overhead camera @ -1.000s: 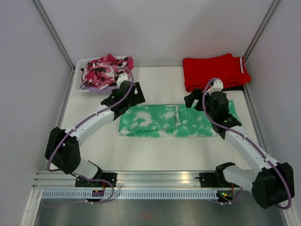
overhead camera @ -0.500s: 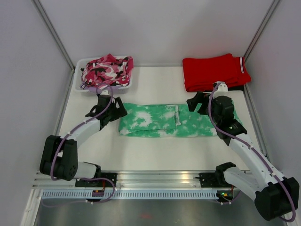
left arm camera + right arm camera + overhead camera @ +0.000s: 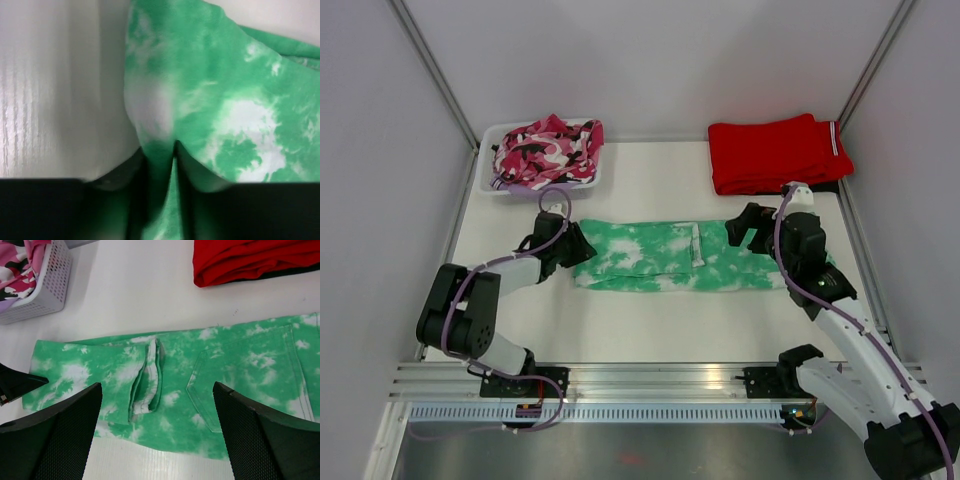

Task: Fold and stack the trousers
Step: Fold the trousers

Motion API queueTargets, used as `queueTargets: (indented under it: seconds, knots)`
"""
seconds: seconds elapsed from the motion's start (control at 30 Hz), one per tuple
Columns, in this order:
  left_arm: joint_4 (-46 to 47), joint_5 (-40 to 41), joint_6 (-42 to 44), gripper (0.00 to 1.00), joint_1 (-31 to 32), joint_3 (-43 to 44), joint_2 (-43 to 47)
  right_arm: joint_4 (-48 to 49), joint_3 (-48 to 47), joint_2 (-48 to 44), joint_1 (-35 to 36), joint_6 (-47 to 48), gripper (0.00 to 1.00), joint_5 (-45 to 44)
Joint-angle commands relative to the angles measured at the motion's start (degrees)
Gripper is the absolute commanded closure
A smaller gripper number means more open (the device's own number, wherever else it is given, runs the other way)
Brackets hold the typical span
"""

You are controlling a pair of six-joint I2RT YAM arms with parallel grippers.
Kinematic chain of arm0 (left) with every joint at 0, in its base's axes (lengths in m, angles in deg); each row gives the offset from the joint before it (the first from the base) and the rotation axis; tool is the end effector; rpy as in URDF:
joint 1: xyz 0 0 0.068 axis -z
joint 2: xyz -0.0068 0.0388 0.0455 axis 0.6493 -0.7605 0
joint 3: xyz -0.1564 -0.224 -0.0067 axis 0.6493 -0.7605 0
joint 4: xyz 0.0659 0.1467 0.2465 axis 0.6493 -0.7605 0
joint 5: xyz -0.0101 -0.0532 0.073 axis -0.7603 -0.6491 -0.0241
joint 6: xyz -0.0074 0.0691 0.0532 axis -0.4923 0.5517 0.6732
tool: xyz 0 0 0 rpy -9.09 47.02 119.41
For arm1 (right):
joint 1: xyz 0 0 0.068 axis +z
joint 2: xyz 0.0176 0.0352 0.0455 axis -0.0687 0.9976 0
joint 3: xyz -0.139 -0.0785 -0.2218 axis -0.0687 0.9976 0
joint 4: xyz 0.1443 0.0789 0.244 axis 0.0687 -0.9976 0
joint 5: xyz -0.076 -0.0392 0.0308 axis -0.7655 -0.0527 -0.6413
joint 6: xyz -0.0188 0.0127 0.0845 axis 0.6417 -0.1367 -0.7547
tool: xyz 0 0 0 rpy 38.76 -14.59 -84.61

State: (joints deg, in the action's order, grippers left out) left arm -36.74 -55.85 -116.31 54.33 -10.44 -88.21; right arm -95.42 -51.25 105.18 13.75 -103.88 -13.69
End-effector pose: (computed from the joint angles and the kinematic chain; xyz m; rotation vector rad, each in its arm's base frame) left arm 0.3229 -0.0909 0.0920 -0.3238 2.3787 -0.5608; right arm 0.2601 0.0783 0.2831 0.1503 1.9284 0.4377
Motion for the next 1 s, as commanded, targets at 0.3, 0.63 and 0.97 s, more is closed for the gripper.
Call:
queueTargets:
  seconds: [0.3, 0.63, 0.97]
  knots:
    - [-13.3, 7.0, 5.0, 0.98, -2.1, 1.2, 23.4, -4.1, 2.4, 0.0, 0.1, -1.8, 0.03, 3.0]
    - [-32.4, 8.7, 15.6, 0.98, -8.5, 20.2, 35.2, 0.1, 3.0, 7.4, 0.5, -6.7, 0.02, 3.0]
    - [-37.5, 15.0, 9.1, 0.98, 6.4, 37.5, 19.6, -6.4, -4.6, 14.2, -2.8, -9.0, 0.02, -11.7]
